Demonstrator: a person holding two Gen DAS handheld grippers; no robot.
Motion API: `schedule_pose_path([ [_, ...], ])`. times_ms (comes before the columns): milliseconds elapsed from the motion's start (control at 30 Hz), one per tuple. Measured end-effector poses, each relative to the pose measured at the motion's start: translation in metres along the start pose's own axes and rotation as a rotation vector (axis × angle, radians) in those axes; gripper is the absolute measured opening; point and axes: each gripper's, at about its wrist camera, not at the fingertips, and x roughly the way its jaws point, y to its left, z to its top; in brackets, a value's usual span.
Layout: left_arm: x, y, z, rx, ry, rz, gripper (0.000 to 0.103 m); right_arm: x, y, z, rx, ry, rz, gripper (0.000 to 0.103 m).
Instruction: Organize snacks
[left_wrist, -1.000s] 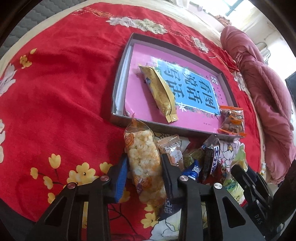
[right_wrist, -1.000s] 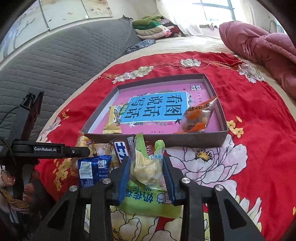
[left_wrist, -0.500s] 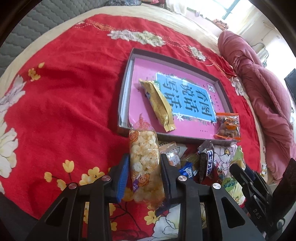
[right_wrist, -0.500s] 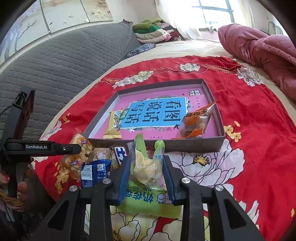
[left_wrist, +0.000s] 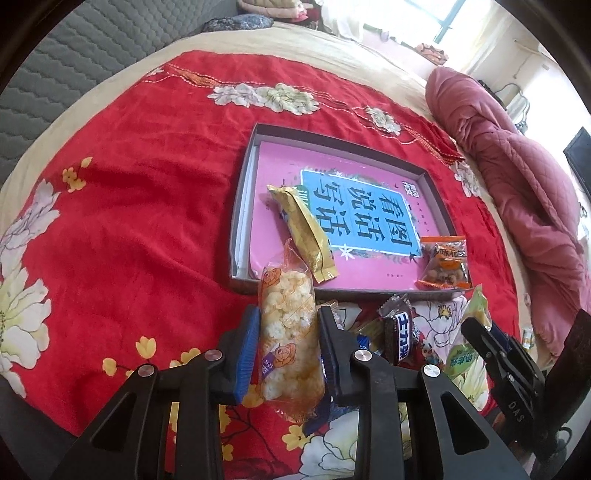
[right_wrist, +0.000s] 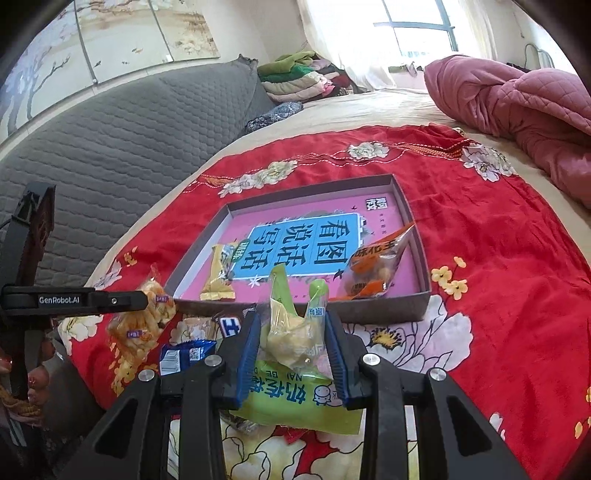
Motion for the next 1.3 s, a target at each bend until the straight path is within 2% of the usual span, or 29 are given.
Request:
schedule_pose_path([
  [833, -0.005, -0.02, 0.035, 0.004, -0.066, -0.013, 0.032, -0.006, -0.018, 0.01, 0.054, -0.057, -0.002, 0.035],
  [1133, 0.019, -0.019, 0.055, -0.025, -0.066, -0.009, 0.032, -0.007, -0.026, 0.014, 0.071, -0.074, -0.011, 0.035],
  [1167, 0.02, -0.019, 0.056, -0.025, -0.067, -0.009, 0.031, -0.007, -0.028, 0.016, 0.071, -0.083, -0.017, 0.035],
  [1200, 0.022, -0.02, 0.058, -0.023, -0.07, -0.008, 0.024, -0.008, -0.029, 0.016, 0.071, -0.086, -0.02, 0.035],
  [1300, 0.025, -0.021, 0.063, -0.019, -0.079, -0.004, 0.023, -0.007, -0.034, 0.02, 0.082, -0.099, -0.032, 0.035],
])
